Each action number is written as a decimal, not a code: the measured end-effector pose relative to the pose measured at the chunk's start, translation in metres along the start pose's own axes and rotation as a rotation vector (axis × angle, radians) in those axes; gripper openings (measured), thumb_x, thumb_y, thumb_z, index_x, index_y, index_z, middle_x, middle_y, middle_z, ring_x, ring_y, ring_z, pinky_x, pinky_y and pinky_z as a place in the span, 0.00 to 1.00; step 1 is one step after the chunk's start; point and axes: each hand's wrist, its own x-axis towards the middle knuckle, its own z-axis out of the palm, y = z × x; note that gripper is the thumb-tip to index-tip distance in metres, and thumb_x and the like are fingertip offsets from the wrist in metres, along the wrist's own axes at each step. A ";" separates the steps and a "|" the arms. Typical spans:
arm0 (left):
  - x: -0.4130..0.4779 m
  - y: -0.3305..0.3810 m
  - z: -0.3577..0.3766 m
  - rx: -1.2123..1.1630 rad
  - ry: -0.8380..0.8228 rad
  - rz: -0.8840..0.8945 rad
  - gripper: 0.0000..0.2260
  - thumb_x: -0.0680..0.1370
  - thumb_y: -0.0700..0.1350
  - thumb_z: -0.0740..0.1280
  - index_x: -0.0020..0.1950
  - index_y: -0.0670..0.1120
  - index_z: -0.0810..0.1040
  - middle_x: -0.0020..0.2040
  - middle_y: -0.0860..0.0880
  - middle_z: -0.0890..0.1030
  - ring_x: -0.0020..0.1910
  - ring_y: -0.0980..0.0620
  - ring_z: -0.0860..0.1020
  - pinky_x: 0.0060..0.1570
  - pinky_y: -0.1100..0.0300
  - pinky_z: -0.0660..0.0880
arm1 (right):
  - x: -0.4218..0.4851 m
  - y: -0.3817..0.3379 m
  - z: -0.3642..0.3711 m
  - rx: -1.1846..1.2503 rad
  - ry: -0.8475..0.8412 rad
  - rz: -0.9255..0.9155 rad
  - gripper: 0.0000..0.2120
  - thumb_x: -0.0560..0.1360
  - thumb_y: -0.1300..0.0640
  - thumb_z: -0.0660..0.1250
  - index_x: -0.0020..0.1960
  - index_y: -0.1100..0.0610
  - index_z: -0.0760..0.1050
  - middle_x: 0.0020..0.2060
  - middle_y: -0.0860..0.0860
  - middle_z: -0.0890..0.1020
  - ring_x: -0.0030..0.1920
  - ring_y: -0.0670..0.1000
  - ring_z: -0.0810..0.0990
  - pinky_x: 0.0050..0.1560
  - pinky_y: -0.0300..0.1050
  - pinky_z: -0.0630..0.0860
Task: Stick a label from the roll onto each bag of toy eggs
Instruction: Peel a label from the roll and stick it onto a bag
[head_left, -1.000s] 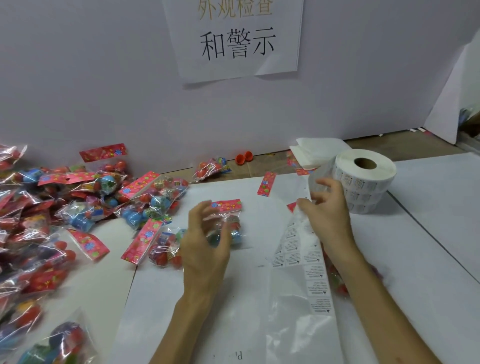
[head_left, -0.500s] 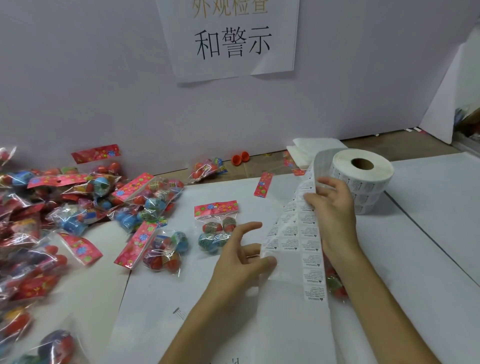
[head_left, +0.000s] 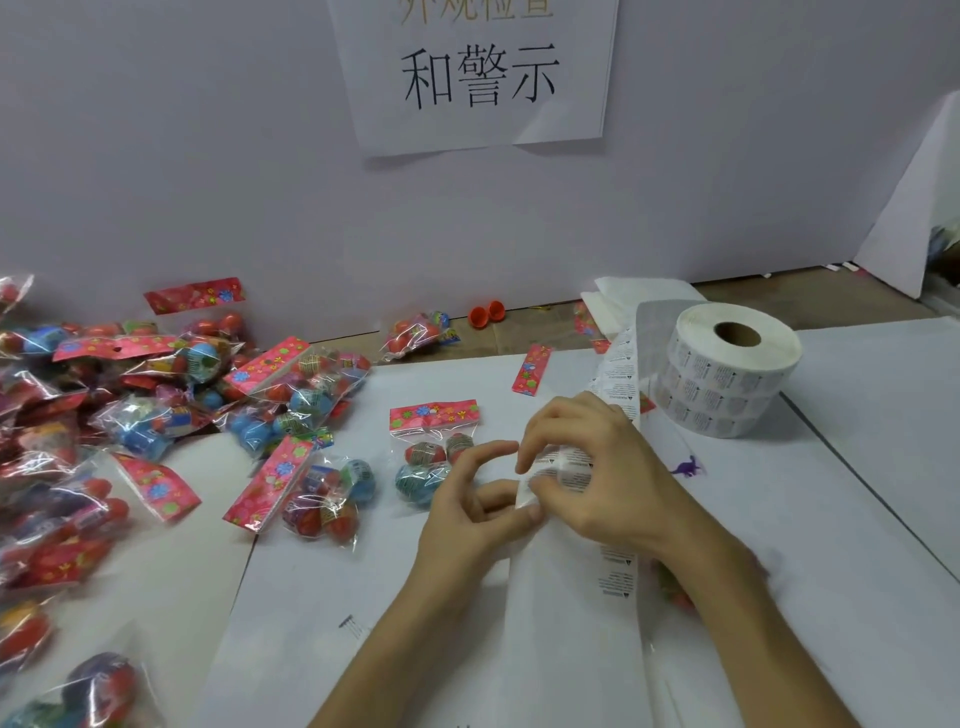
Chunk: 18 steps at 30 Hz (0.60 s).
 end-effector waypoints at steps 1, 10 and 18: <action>0.001 0.000 0.000 -0.018 0.007 -0.007 0.26 0.69 0.41 0.78 0.65 0.50 0.77 0.50 0.30 0.83 0.49 0.39 0.84 0.56 0.46 0.80 | -0.001 0.002 -0.001 -0.014 -0.020 0.003 0.07 0.68 0.56 0.71 0.45 0.46 0.80 0.48 0.39 0.78 0.55 0.44 0.73 0.62 0.50 0.68; 0.000 0.003 -0.002 -0.057 0.024 -0.030 0.23 0.70 0.38 0.75 0.65 0.46 0.77 0.51 0.35 0.86 0.49 0.44 0.85 0.49 0.58 0.80 | 0.000 0.013 0.000 -0.047 -0.063 0.007 0.08 0.70 0.48 0.75 0.47 0.43 0.79 0.50 0.38 0.77 0.58 0.42 0.72 0.61 0.45 0.69; -0.001 0.004 -0.002 -0.081 0.034 -0.024 0.18 0.70 0.36 0.73 0.56 0.52 0.84 0.48 0.39 0.87 0.44 0.47 0.85 0.44 0.62 0.79 | 0.000 0.017 0.000 -0.006 -0.041 0.042 0.05 0.70 0.50 0.77 0.44 0.46 0.83 0.48 0.36 0.81 0.56 0.41 0.75 0.56 0.31 0.68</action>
